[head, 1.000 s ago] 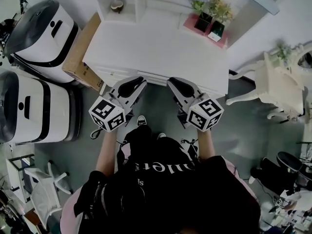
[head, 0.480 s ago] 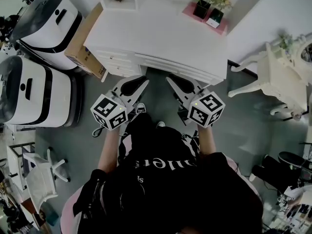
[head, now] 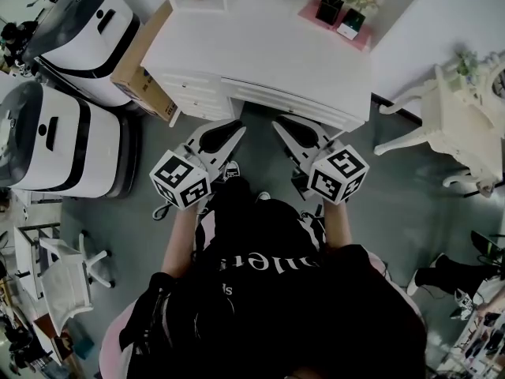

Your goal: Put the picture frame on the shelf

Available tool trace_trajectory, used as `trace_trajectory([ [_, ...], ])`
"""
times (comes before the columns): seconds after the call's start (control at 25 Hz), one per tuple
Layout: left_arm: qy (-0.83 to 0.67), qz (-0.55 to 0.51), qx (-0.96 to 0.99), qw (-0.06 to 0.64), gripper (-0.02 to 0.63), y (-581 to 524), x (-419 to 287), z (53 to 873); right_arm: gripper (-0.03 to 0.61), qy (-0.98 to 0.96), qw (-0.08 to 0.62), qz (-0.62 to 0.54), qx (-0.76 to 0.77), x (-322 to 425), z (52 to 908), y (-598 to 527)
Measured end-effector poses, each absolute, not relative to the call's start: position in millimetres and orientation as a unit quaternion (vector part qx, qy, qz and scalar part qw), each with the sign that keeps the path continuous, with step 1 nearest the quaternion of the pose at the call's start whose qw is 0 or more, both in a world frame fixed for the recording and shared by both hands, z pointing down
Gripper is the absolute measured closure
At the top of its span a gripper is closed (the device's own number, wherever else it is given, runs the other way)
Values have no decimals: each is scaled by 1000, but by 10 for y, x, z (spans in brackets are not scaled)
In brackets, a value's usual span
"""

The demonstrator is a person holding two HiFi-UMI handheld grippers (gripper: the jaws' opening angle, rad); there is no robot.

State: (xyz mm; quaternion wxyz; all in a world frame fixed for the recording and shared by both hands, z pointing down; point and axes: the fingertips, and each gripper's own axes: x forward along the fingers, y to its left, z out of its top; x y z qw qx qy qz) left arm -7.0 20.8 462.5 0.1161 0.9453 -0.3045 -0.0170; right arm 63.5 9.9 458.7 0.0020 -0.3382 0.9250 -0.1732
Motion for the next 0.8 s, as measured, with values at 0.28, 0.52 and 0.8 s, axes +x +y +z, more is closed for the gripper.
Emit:
trace_trajectory([
  [0.28, -308, -19, 944, 116, 560, 232, -49, 4610, 506, 926, 6, -174, -336, 653, 4561, 121],
  [0.52, -308, -21, 944, 119, 560, 300, -29, 4588, 506, 928, 14, -178, -328, 655, 4507, 173],
  [0.8, -306, -27, 945, 115, 560, 364, -4, 4575, 506, 930, 22, -180, -320, 664, 4487, 226],
])
